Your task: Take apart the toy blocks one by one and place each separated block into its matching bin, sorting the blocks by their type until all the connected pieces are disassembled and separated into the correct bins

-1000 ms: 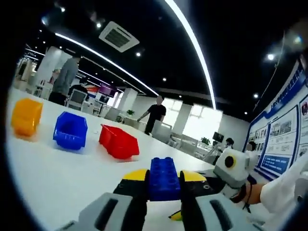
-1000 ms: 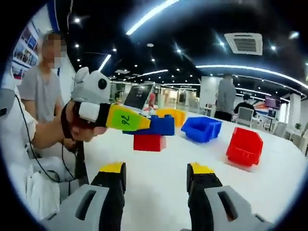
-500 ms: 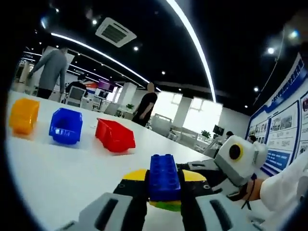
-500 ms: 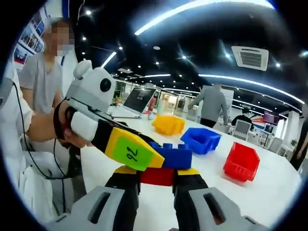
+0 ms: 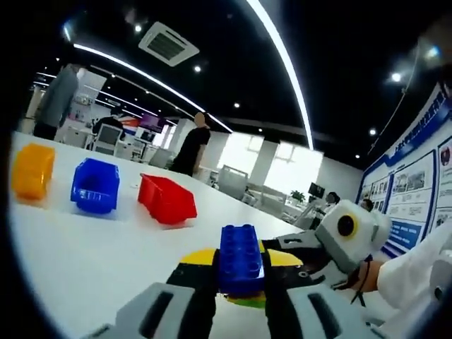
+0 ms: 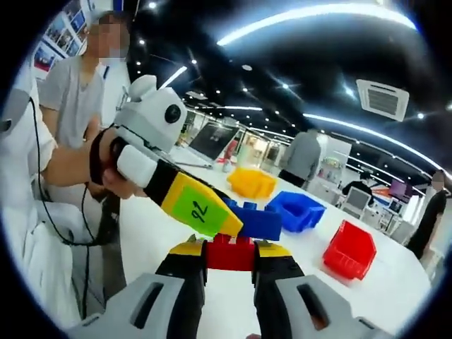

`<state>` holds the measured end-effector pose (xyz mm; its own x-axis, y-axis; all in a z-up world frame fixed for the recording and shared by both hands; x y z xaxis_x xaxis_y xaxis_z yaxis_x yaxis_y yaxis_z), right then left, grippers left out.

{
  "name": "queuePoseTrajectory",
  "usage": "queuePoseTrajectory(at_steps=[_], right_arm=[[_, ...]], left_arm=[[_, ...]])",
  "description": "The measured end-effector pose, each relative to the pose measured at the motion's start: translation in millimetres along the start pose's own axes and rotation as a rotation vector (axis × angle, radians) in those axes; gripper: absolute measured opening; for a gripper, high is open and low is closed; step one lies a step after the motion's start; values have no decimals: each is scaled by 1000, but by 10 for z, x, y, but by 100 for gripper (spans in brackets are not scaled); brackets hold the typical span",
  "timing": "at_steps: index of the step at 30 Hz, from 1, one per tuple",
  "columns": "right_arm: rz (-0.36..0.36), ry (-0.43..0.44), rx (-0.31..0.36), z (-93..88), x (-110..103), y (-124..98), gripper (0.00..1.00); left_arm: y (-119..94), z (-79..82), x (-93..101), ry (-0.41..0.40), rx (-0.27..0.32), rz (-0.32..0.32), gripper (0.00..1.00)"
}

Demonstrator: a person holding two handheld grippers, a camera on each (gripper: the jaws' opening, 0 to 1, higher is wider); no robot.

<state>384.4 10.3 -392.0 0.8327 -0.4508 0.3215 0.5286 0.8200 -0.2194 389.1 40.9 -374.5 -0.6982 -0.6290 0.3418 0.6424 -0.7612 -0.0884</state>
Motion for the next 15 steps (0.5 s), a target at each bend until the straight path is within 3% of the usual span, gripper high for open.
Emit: queuePoseTrajectory(at_steps=[6,10,15], right_arm=[[-24,41,-10,-80,68,-59,26],[-36,66,-18,-140,98,-92,26],[-49,77,-16,-160,131,-141,26]], left_arm=[[28,118,-276,42,29,88,26],[112,294,-513,97,45,152,26],[240,547,-821,103,70,196,26]])
Point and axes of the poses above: the point that each gripper's makers call its tool centre point, and the gripper's own axes: y roughly forward along the fingers, x roughly to its right, z roughly out of its top, the point moved 2 cm from there along -y, roughly backward along the fingers, and after that the axes turned 4 degrees about z, right-handed, at the moved point
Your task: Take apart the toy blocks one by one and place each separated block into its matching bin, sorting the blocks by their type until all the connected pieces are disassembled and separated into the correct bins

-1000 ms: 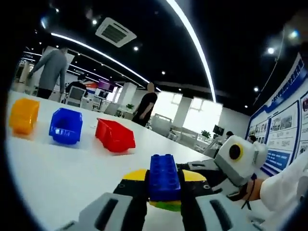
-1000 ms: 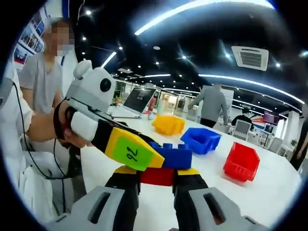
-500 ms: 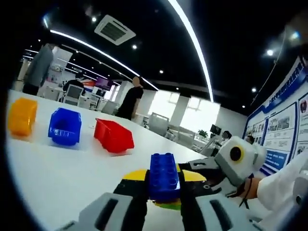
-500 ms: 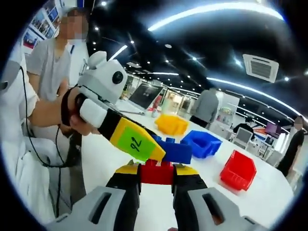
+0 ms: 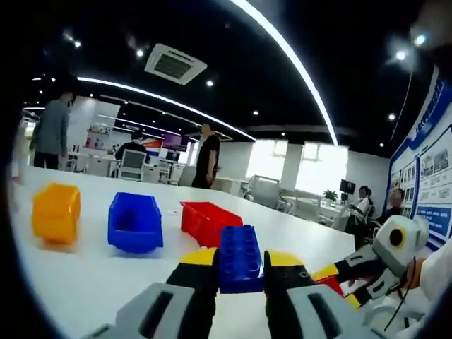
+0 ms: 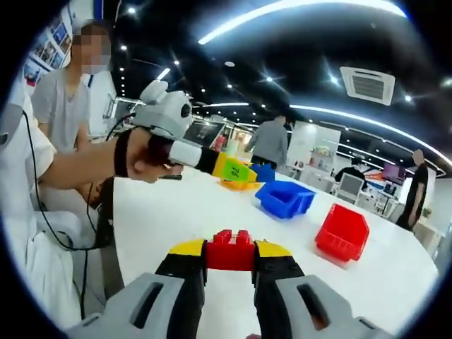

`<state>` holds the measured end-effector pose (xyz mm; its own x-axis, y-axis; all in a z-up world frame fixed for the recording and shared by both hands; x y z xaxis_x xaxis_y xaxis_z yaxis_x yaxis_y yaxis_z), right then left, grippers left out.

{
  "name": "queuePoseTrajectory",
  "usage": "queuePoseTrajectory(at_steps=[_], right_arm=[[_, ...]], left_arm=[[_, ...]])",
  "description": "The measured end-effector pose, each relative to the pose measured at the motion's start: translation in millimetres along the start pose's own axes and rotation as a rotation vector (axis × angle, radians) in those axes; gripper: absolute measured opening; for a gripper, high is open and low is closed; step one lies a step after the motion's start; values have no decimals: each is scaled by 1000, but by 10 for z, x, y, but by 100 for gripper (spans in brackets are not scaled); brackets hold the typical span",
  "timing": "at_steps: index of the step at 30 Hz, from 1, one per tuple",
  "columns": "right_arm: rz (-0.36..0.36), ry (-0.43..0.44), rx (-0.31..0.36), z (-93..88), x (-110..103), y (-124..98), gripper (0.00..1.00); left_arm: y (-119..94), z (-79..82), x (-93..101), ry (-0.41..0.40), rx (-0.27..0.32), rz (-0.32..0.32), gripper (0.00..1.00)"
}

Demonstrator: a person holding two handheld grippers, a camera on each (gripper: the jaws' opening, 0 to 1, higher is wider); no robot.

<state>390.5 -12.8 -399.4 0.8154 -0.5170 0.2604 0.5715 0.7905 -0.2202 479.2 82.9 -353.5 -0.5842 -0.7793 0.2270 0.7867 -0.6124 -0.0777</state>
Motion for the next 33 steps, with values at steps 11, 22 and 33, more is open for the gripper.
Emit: queuePoseTrajectory(at_steps=[11,22,33], right_arm=[[-21,41,27,0,40,-101,26],[-41,85,43,-120,128,-190,26],[-60,88,37,-165,153,-262,26]], left_arm=[[705,337,-802,-1,-19,158,26],[1414,215,-1661,92,-143,360,26],[1435,205,-1648,129,-91,351,73]])
Point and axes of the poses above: the point that each gripper's makers call its tool centre point, and the gripper's own axes: y roughly forward along the fingers, x roughly to its right, z roughly out of its top, the point moved 2 cm from there along -y, roughly backward along the fingers, and after that the axes turned 4 degrees about z, right-handed, at the moved point
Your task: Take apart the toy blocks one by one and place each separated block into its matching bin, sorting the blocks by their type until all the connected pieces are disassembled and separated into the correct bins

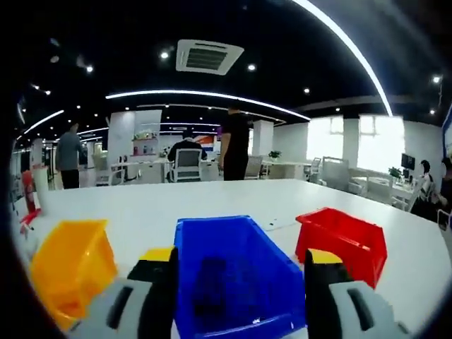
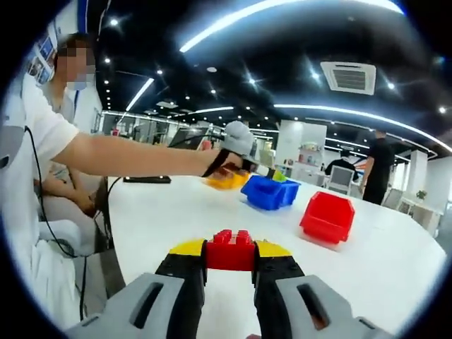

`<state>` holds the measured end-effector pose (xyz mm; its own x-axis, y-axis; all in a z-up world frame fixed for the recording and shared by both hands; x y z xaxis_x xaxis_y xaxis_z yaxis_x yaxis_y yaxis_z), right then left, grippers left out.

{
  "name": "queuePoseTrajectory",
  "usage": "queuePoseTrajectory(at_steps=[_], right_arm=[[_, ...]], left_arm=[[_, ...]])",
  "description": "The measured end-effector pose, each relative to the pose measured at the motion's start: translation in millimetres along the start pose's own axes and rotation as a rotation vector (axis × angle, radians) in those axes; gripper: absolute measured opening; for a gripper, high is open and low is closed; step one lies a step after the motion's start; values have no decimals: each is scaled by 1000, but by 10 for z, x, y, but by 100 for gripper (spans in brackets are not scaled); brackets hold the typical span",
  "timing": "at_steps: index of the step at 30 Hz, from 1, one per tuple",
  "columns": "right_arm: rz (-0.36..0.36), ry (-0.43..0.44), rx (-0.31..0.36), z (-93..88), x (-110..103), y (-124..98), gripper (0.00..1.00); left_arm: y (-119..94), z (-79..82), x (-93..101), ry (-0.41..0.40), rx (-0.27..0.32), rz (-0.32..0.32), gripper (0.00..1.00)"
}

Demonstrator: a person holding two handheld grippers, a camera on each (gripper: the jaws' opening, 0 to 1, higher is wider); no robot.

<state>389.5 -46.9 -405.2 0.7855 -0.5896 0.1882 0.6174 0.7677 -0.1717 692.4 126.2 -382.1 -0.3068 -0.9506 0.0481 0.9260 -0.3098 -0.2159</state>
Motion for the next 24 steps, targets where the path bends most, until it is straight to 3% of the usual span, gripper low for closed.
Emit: queuePoseTrajectory(at_steps=[2,7,12,16,24], right_arm=[[2,4,4,6,-6,11,26],[10,3,13,33,-36,25,26],[-2,17,33,103,23,-6,26],[-15,32,52,175,81,-43,26],[-29,19,67,263,106,-81,26]], left_arm=[[-148,58,14,46,22,-3,68],[-493,137,64,45,50,-48,64],[-1146,150,177,50,116,-123,61],[-1648,8,204,54,140,-154,58],[-2430,-365,263,12,140,-204,55]])
Point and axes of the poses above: the point that each gripper's makers call its tool centre point, and the gripper's own axes: y roughly forward along the fingers, x roughly to its right, z roughly out of its top, the point moved 2 cm from there along -y, roughly backward along the fingers, and after that the axes turned 4 degrees about z, right-handed, at the moved point
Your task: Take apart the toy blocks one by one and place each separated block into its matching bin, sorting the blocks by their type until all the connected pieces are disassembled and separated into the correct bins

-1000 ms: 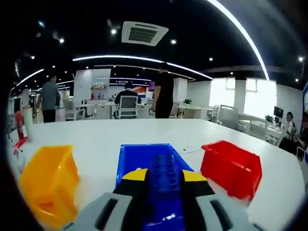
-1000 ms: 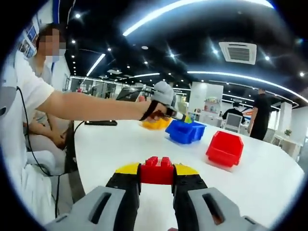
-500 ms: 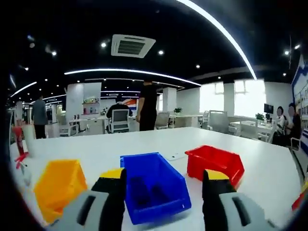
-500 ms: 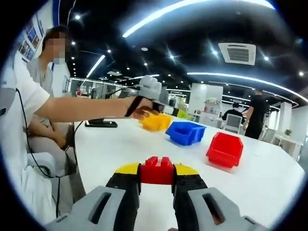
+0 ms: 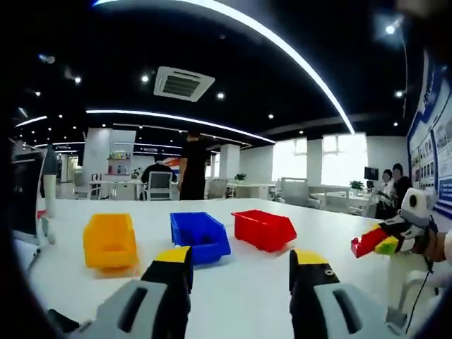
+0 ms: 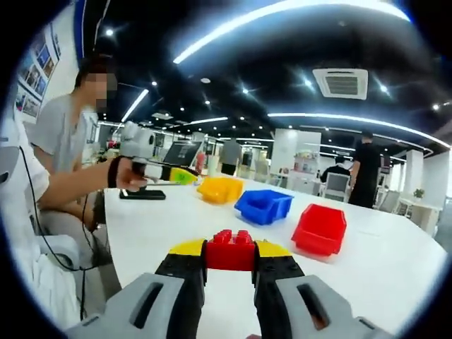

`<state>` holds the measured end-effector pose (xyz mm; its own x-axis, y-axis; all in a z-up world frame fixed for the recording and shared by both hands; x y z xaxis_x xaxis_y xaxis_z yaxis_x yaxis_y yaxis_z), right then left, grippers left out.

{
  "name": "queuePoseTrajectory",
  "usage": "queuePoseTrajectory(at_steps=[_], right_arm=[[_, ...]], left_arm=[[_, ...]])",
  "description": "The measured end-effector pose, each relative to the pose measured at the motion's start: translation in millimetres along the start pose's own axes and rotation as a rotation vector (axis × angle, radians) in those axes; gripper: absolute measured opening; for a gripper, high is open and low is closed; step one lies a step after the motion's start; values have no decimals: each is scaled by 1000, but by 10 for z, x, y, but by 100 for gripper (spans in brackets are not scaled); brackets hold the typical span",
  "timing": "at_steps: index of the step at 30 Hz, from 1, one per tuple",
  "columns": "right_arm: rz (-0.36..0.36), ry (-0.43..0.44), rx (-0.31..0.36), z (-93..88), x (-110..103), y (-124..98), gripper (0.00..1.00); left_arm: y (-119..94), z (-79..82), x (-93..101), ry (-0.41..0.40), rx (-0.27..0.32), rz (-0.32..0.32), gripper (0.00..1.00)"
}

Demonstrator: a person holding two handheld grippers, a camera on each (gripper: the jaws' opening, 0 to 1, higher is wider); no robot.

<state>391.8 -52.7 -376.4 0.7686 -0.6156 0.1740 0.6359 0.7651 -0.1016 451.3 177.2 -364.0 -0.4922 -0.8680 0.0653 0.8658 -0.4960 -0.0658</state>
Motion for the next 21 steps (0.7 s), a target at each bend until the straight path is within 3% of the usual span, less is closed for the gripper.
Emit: queuePoseTrajectory(at_steps=[6,13,21], right_arm=[[-12,7,7,25,33,-15,26],[-29,-7,2,70,118,25,26],[-90,12,18,213,529,142,26]], left_arm=[[-310,-57,108,-27,19,-18,54],[-375,-81,101,-34,26,-11,52],[-383,-75,107,-34,31,-13,52]])
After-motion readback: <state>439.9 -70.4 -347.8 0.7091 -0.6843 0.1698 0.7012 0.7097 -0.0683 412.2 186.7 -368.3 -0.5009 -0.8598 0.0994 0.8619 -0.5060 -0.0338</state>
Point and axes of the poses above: the point that each gripper's makers call its tool centre point, and the gripper's own axes: y roughly forward along the fingers, x roughly to its right, z roughly out of its top, the point moved 2 cm from there along -y, roughly backward along the fingers, and after that the axes turned 4 degrees about z, right-handed, at the moved point
